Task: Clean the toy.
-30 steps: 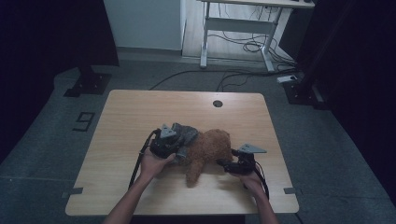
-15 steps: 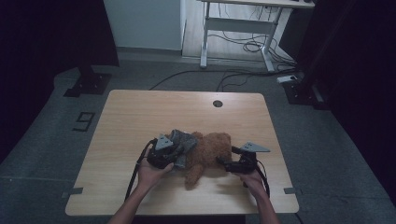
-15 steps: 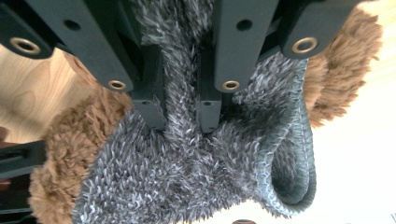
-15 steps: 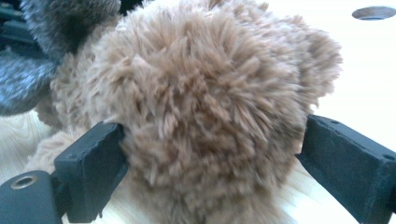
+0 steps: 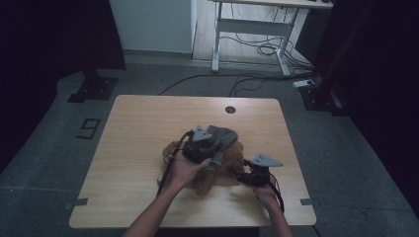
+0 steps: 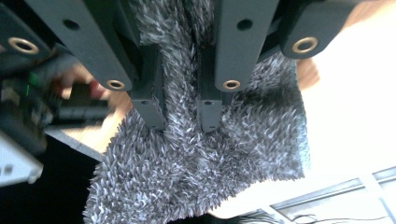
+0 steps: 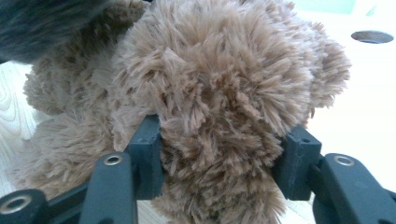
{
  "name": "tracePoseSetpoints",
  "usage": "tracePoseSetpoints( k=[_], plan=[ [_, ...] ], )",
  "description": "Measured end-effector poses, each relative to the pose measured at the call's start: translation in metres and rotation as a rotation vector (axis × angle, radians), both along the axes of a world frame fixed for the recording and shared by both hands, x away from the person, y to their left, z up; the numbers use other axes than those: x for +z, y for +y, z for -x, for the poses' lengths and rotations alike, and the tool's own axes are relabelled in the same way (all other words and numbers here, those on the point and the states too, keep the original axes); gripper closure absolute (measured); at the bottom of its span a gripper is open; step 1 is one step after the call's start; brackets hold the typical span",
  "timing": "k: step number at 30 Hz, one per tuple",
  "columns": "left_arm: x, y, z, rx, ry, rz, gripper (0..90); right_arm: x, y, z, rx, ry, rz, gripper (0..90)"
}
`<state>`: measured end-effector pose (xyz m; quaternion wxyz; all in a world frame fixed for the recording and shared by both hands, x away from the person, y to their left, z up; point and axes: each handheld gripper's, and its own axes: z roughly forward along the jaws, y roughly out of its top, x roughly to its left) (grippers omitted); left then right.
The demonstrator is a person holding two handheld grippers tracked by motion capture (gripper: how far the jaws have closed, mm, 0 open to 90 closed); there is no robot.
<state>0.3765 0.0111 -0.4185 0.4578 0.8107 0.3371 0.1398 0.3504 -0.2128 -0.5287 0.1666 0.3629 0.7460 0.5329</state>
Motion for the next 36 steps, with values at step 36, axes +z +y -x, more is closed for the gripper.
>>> tracePoseSetpoints(
  k=[36],
  plan=[
    [-0.016, 0.094, -0.013, 0.205, 0.037, -0.136, 75.6, -0.007, -0.005, -0.005, 0.029, 0.037, 0.018, 56.0]
  ],
)
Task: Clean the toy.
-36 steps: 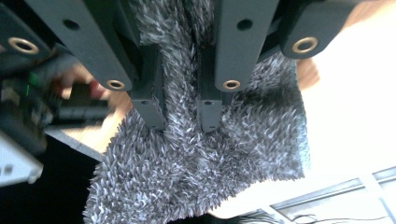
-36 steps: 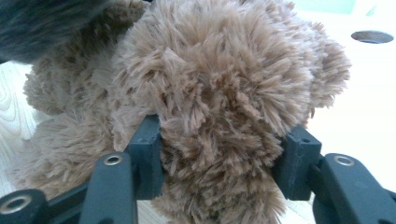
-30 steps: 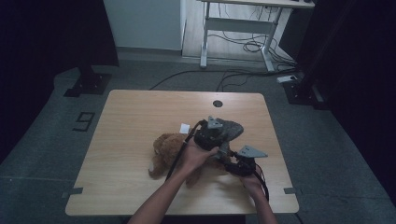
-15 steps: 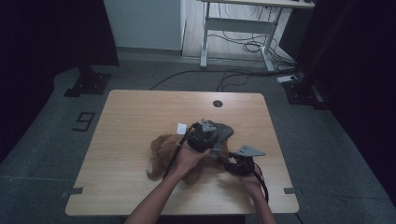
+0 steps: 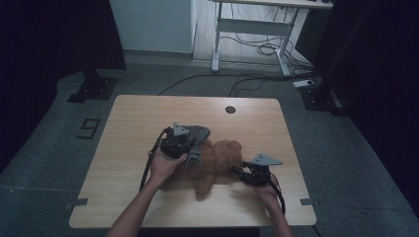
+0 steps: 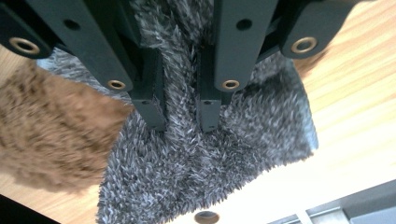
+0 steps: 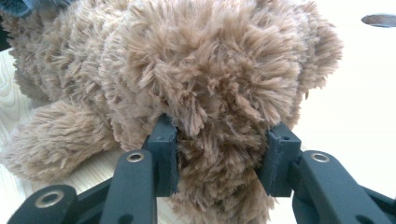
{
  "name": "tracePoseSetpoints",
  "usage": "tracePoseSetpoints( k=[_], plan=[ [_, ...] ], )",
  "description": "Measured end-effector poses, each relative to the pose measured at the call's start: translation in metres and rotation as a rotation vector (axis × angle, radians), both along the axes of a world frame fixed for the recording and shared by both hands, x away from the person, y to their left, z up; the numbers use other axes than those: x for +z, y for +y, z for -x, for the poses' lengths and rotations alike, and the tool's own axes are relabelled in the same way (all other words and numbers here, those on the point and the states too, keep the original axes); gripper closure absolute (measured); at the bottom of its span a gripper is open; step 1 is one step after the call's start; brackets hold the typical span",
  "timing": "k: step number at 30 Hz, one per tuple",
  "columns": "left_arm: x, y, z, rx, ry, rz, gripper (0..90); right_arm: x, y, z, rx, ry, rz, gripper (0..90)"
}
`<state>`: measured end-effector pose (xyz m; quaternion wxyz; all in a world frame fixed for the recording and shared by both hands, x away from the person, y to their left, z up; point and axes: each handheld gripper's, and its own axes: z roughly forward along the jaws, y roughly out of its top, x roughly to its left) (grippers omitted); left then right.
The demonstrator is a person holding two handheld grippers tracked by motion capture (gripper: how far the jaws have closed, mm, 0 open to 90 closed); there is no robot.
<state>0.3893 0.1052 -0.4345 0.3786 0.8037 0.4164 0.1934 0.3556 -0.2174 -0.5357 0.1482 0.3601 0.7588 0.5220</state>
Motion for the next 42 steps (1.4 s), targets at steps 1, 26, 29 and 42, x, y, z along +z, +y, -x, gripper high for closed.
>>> tracePoseSetpoints(
  k=[1, 26, 29, 42],
  plan=[
    [-0.001, 0.006, 0.001, 0.01, -0.002, -0.005, 75.6, 0.0, 0.0, 0.0, 0.0, 0.001, -0.002, 55.9],
    [-0.041, 0.043, -0.024, 0.103, 0.085, 0.099, 76.5, -0.004, 0.0, -0.006, -0.055, 0.002, -0.014, 58.5],
    [-0.021, 0.04, -0.021, 0.069, 0.05, 0.135, 76.3, -0.004, -0.001, -0.007, -0.06, 0.004, -0.007, 57.9],
    [-0.021, -0.017, -0.001, -0.076, -0.001, 0.047, 76.0, -0.005, -0.003, -0.005, -0.056, 0.014, -0.011, 56.0]
  ],
)
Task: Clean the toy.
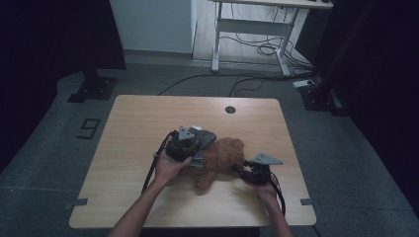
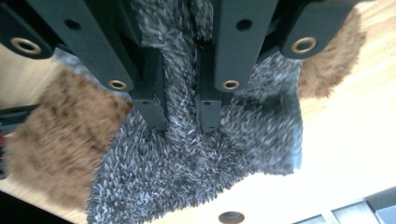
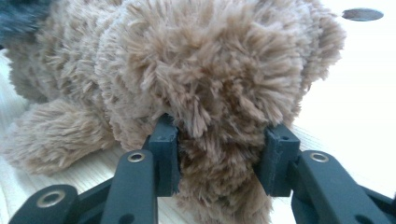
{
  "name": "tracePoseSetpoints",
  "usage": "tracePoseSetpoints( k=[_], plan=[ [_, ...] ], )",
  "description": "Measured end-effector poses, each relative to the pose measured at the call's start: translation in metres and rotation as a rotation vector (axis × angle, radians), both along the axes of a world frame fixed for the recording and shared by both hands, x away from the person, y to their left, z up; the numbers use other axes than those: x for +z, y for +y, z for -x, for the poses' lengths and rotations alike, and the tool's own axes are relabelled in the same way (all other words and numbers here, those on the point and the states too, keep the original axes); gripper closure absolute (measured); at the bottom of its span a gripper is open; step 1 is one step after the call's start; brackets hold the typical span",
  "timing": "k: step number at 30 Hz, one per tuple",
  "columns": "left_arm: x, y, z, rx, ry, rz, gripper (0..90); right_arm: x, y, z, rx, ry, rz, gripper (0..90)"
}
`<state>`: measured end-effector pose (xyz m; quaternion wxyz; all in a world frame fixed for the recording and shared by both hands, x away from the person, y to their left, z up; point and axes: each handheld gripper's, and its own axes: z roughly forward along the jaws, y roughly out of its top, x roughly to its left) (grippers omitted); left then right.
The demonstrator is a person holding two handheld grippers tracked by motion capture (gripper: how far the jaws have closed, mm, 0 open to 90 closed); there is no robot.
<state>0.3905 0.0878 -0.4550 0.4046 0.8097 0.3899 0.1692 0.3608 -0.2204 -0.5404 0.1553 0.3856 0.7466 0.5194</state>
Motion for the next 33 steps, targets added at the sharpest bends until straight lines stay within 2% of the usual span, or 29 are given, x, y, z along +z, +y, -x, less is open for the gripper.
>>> tracePoseSetpoints(
  k=[1, 4, 10, 15, 18, 22, 24, 28, 29, 33],
  plan=[
    [-0.002, 0.004, -0.001, 0.003, 0.011, 0.021, 76.0, 0.0, 0.0, 0.0, 0.001, -0.001, -0.005, 55.9],
    [-0.007, 0.008, 0.0, 0.009, 0.017, 0.045, 76.2, 0.0, 0.0, 0.0, 0.005, -0.002, -0.013, 53.9],
    [-0.014, 0.009, 0.013, 0.002, -0.008, 0.037, 76.4, 0.001, -0.003, 0.001, -0.007, 0.034, -0.021, 37.3],
    [-0.021, 0.012, 0.022, -0.002, -0.026, 0.066, 76.8, 0.003, -0.007, 0.001, 0.001, 0.058, -0.029, 29.2],
    [-0.023, 0.013, 0.025, -0.004, -0.032, 0.074, 76.9, 0.007, -0.01, 0.002, 0.005, 0.06, -0.047, 26.6],
    [-0.024, 0.013, 0.031, -0.011, -0.039, 0.075, 76.9, 0.018, -0.012, 0.005, -0.011, 0.038, -0.1, 21.7],
    [-0.025, 0.013, 0.036, -0.011, -0.044, 0.082, 76.9, 0.022, -0.007, 0.004, -0.015, 0.038, -0.128, 17.6],
    [-0.029, 0.015, 0.043, -0.013, -0.054, 0.101, 76.9, 0.019, 0.013, -0.002, -0.007, 0.055, -0.088, 10.8],
    [-0.029, 0.016, 0.044, -0.013, -0.055, 0.105, 76.9, 0.017, 0.015, -0.004, -0.011, 0.06, -0.084, 11.5],
    [-0.031, 0.015, 0.047, -0.002, -0.073, 0.118, 76.9, 0.01, 0.013, -0.005, -0.02, 0.095, -0.091, 31.6]
  ],
)
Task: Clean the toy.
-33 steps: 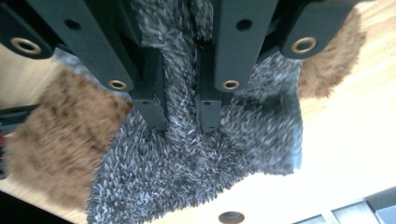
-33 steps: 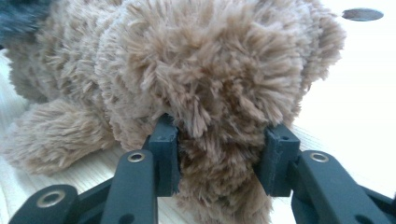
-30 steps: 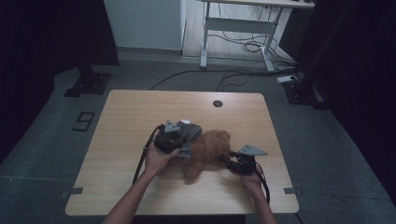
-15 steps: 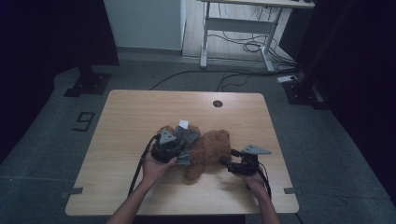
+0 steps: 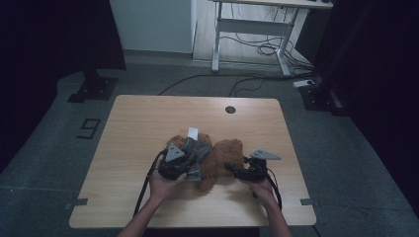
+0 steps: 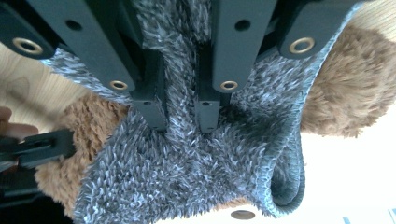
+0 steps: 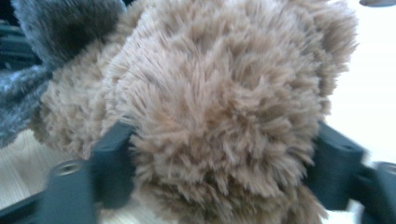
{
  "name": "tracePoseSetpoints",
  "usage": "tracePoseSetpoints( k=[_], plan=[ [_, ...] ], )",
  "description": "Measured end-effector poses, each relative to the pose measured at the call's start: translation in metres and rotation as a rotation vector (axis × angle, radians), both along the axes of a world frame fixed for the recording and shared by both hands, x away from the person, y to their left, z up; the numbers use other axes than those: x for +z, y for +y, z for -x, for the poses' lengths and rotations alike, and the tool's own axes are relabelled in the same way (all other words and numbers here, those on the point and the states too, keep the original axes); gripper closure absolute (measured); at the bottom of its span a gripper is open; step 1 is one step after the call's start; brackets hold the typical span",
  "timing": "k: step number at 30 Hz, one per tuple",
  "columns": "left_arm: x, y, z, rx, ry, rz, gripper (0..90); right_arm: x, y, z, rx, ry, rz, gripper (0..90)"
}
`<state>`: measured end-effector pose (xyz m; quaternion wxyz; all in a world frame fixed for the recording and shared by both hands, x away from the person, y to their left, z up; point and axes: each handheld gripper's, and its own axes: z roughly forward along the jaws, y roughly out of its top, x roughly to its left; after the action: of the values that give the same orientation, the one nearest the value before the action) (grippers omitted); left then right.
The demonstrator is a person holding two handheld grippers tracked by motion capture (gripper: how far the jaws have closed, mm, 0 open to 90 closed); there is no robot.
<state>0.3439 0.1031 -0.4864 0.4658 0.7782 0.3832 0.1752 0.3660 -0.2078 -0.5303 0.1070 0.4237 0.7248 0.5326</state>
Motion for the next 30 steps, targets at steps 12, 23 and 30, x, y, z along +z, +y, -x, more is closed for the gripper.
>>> tracePoseSetpoints(
  k=[12, 23, 30],
  plan=[
    [0.002, 0.035, 0.001, 0.073, 0.033, 0.048, 76.6, -0.004, -0.007, 0.006, 0.028, -0.014, -0.001, 49.8],
    [-0.019, 0.072, -0.012, 0.15, 0.14, 0.058, 76.7, -0.006, -0.008, 0.006, 0.023, -0.024, -0.008, 50.3],
    [0.044, 0.045, -0.017, 0.075, 0.025, 0.091, 76.5, -0.005, -0.008, 0.007, 0.011, -0.037, 0.001, 50.3]
  ],
)
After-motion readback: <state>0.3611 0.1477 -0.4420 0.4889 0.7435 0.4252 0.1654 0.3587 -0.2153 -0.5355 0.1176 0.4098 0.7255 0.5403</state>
